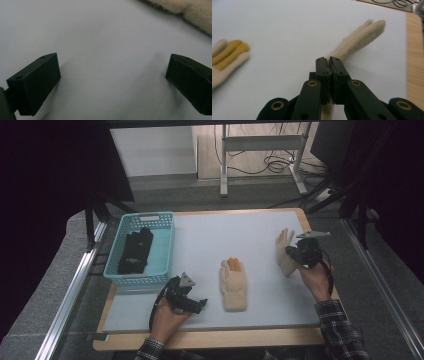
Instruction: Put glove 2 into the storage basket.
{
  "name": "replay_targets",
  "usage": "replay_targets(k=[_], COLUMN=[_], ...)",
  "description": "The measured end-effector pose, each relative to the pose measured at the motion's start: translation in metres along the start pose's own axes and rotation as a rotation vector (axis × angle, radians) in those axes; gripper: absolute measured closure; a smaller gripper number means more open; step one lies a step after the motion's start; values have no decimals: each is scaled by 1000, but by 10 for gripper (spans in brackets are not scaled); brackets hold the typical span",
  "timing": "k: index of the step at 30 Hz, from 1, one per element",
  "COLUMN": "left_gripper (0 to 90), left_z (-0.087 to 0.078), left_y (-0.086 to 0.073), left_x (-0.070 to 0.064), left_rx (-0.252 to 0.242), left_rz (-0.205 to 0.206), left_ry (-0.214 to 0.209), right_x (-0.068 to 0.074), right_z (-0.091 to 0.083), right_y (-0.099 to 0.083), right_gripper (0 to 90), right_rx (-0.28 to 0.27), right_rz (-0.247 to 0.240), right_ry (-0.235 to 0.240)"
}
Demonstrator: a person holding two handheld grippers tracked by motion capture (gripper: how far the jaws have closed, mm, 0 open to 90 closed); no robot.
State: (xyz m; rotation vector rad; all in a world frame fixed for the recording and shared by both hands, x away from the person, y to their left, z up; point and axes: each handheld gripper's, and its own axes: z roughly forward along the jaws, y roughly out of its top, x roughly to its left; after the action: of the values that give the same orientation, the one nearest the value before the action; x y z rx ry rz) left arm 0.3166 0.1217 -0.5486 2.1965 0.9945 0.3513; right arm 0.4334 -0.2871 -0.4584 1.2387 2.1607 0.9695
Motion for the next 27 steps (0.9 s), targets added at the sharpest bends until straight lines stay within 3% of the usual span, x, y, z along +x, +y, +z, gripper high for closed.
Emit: replay_targets(k=[7, 10, 16, 21, 27], left_gripper=[0, 0, 0, 0, 0], left_z=[0, 0, 0, 0, 0], left_y=[0, 0, 0, 0, 0], left_x=[0, 0, 0, 0, 0], left_rx=[0, 0, -1, -1, 0], left_rz=[0, 0, 0, 0, 0], left_ry=[0, 0, -1, -1, 0], right_x=[38, 47, 33, 19, 13], right_z=[20, 24, 28, 37, 55], right_y=[13, 19, 20, 6, -9], right_gripper=[786, 746, 654, 566, 450], right_rx=[7, -11, -5, 2, 28], right_rz=[-72, -90, -86, -116, -183], right_ry=[98, 115, 118, 163, 212])
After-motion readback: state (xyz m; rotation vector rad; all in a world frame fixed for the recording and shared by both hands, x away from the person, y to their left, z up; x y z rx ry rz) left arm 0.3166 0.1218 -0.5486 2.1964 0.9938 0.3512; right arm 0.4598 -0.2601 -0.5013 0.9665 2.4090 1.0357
